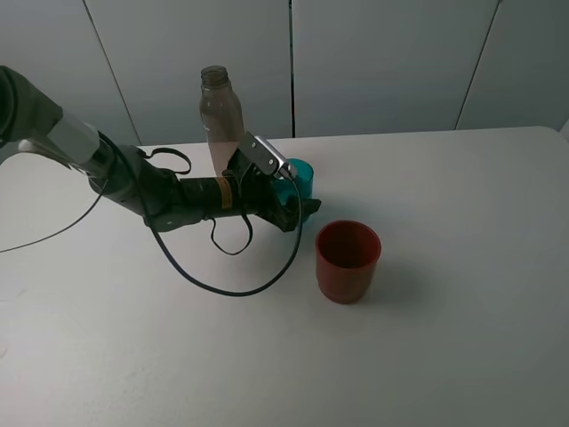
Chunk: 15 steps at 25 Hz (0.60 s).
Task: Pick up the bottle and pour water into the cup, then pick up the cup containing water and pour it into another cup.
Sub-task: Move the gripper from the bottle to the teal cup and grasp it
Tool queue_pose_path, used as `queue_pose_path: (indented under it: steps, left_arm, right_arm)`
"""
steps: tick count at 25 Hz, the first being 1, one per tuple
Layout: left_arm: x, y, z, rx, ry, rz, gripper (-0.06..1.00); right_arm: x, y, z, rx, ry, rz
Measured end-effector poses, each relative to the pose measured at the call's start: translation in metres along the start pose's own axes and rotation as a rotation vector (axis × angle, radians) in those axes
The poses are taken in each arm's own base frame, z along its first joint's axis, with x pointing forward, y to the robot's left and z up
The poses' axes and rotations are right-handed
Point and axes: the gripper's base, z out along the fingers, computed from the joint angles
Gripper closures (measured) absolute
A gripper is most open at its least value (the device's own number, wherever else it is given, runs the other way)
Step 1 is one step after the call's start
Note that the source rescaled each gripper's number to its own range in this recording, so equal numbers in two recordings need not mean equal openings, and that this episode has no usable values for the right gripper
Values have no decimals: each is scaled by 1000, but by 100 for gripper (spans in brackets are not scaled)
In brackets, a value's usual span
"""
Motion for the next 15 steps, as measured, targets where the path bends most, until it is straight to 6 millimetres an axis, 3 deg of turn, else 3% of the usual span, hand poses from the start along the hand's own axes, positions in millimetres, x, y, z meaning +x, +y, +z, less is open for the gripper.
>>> queue_pose_path:
  steps: [13,14,15]
  left_arm:
    - [-2,-1,1,1,-5,-33,-2]
    - [-1,-1,1,1,-5,-33,3]
    - [-2,-2,2,1,-5,-34,22]
  right_arm:
    - [0,0,0,0,0,0]
    - [0,0,0,0,0,0]
    - [0,0,0,0,0,0]
